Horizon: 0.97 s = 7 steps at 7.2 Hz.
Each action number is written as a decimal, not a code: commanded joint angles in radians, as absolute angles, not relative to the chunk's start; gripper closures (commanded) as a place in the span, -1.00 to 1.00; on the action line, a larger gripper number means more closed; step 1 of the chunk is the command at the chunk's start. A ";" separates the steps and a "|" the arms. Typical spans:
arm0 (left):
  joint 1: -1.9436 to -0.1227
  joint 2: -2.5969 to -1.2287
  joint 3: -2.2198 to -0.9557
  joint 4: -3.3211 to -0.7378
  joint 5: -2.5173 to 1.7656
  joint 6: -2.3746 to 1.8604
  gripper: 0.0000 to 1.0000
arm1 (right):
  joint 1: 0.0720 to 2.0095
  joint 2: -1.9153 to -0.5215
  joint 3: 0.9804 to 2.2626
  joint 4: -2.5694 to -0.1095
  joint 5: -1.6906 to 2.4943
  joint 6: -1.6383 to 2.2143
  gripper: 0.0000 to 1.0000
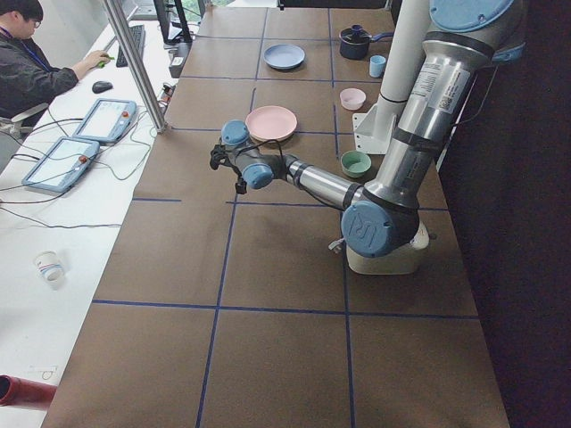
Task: Stack three plates with pink and blue
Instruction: 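Release the pink plate and withdraw the left gripper out of view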
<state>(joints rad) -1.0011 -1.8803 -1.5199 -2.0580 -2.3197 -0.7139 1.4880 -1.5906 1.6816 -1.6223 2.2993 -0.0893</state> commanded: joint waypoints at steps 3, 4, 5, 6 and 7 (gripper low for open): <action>-1.421 -1.628 -1.667 -1.526 -2.329 0.048 -1.00 | 1.488 -1.589 1.681 -1.620 2.299 -0.084 -1.00; -1.506 -1.579 -1.680 -1.425 -2.330 0.136 -1.00 | 1.485 -1.588 1.681 -1.618 2.299 -0.056 -1.00; -1.547 -1.527 -1.687 -1.416 -2.333 0.164 -1.00 | 1.482 -1.588 1.687 -1.611 2.302 -0.043 -1.00; -1.558 -1.458 -1.709 -1.472 -2.347 0.158 -1.00 | 1.471 -1.591 1.690 -1.605 2.339 0.031 -1.00; -1.559 -1.448 -1.697 -1.515 -2.377 0.156 -1.00 | 1.418 -1.630 1.689 -1.480 2.358 0.149 -1.00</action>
<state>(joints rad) -1.5448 -1.4867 -1.6966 -1.4723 -2.3502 0.1499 1.4617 -1.5998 1.6882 -1.5760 2.3310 0.0335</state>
